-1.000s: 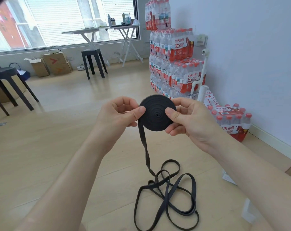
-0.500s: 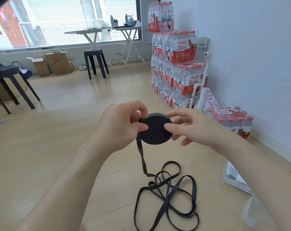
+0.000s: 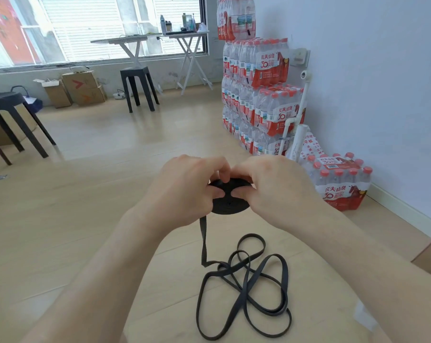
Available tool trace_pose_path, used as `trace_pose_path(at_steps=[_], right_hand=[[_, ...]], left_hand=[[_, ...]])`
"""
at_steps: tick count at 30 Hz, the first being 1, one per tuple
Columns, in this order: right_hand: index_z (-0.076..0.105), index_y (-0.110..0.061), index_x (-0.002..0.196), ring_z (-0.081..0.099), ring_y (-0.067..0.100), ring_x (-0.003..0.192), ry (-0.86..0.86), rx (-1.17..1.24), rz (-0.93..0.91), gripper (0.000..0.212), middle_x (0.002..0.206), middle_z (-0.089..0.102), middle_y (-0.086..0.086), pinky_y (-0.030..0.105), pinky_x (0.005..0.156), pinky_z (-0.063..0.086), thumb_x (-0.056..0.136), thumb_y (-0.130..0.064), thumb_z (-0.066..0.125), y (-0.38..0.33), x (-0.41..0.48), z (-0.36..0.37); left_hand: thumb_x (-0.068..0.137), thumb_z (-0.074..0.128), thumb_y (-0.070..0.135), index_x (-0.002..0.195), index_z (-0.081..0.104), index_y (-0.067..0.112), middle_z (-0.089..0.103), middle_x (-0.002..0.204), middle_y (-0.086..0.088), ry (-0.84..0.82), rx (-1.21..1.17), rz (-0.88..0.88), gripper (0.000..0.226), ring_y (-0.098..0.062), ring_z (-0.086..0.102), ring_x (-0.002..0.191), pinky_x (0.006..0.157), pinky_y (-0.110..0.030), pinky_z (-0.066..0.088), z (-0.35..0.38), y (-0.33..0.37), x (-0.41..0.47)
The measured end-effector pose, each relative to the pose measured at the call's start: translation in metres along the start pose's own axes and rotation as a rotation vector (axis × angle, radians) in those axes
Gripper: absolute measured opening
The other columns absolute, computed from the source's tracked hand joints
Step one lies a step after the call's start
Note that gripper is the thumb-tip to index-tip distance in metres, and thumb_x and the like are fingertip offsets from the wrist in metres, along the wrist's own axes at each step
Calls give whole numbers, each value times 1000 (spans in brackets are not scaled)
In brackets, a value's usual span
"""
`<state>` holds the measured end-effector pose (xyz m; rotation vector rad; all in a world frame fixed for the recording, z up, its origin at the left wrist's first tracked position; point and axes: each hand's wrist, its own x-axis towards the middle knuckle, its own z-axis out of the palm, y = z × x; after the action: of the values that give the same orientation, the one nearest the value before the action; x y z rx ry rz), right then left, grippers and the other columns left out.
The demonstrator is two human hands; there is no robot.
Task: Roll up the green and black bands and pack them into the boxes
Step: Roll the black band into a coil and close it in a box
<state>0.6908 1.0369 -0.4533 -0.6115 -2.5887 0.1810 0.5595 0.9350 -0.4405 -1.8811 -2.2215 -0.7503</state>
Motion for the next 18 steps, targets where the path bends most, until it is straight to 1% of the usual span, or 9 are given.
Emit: trace_pose_path(at_steps=[2,5,7,10,13,14,16,18], right_hand=[[66,-32,94,57,19,88,6,28,27,11,88,65,-6,38,70,47,83,-31,64,4,1,1],[65,-33,94,55,18,88,16,33,56,12,88,65,-5,37,70,47,82,-34,65,7,2,1],[64,-33,96,56,17,88,15,44,58,12,90,66,-6,37,72,48,83,-35,64,7,2,1],[63,-33,94,59,13,77,-10,180,85,12,89,69,-9,37,73,51,83,-33,66,7,1,2],[67,-33,89,61,5,71,-25,329,149,10,87,68,-11,36,72,53,80,-31,70,12,2,2],[67,-33,88,59,3,70,-15,328,144,9,86,68,-10,36,73,53,80,-29,70,14,2,2],[67,-29,85,55,4,68,28,293,116,5,83,67,-7,36,72,51,81,-26,69,17,2,1],[69,-26,86,58,7,68,72,290,119,4,80,67,-6,35,71,50,83,-25,68,20,3,0]], left_hand=[[74,76,16,85,62,23,55,65,18,39,-68,-54,19,-18,54,69,69,-31,45,3,-1,1],[71,79,18,75,59,26,56,63,18,83,-142,-94,21,-14,55,66,68,-30,47,6,-3,2],[71,79,17,75,62,23,55,61,16,97,-128,-82,18,-16,54,64,67,-30,46,6,-3,3],[71,78,14,79,67,17,51,58,14,138,-49,-17,14,-18,49,61,63,-29,42,6,-5,4],[71,78,15,80,67,19,59,63,5,157,-25,24,14,-19,52,61,62,-31,45,10,-5,3],[71,79,17,80,67,20,62,66,6,163,-59,3,15,-17,53,61,62,-31,46,12,-4,3],[72,78,18,81,64,24,66,72,10,177,-151,-70,18,-11,57,64,64,-27,47,13,-4,5],[71,79,18,81,61,26,66,74,16,188,-208,-134,22,-7,58,65,65,-23,46,13,-8,7]])
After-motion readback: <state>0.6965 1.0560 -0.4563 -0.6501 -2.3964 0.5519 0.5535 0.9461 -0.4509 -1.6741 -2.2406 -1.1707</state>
